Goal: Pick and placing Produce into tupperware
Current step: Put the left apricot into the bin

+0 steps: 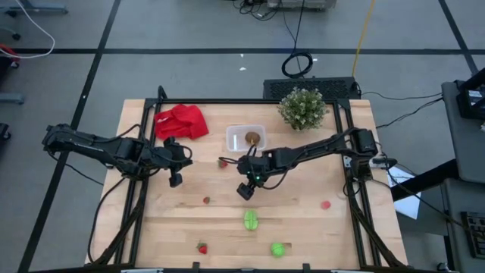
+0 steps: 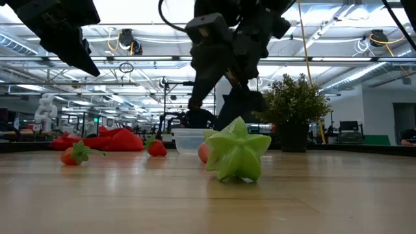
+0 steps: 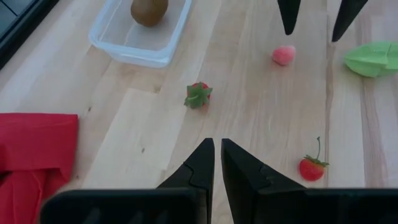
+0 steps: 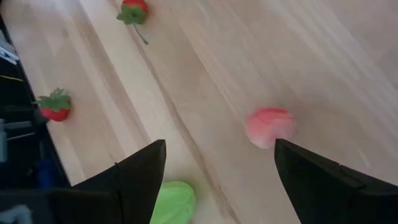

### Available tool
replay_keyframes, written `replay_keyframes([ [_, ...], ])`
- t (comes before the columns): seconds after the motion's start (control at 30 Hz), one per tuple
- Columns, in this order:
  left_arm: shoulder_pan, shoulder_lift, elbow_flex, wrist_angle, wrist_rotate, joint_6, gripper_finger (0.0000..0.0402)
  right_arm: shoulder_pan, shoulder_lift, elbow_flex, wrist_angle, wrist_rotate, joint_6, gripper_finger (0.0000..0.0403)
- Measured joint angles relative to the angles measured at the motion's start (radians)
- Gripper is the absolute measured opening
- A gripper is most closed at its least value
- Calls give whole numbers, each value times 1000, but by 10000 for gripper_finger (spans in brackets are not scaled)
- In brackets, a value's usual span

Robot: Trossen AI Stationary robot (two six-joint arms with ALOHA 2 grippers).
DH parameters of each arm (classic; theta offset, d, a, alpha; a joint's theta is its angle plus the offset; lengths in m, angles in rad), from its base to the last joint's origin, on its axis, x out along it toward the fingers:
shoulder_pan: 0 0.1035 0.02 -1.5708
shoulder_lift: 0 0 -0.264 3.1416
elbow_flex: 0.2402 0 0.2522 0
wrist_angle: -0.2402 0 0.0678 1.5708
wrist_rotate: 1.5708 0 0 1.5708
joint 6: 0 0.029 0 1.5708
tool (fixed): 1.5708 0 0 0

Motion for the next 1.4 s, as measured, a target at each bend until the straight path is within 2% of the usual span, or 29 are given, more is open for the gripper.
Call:
replay_keyframes([
  [0.33, 1, 0, 0, 0, 0, 3, 33, 32, 0, 47, 96, -1, -45, 257],
  [0.5, 1, 0, 0, -1, 0, 7, 33, 51, -8, 49, 119, -31, -73, 256],
  [0.67, 1, 0, 0, -2, 0, 7, 33, 49, -12, 49, 119, -127, -65, 256],
  [0.73, 1, 0, 0, -2, 0, 13, 33, 45, -19, 49, 116, -135, -55, 256],
  [0.83, 1, 0, 0, -1, 0, 25, 33, 42, -25, 50, 174, -157, -76, 256],
  [0.97, 1, 0, 0, -1, 0, 32, 33, 41, -33, 126, 197, -158, -127, 256],
  [1.1, 1, 0, 0, -1, 0, 33, 33, 42, -27, 258, -3, -155, -167, 256],
  [1.23, 1, 0, 0, 0, 0, 33, 33, 42, 1, 384, -232, -106, -201, 256],
  [1.4, 1, 0, 0, 0, 0, 33, 33, 41, 89, 475, -465, -74, -212, 256],
])
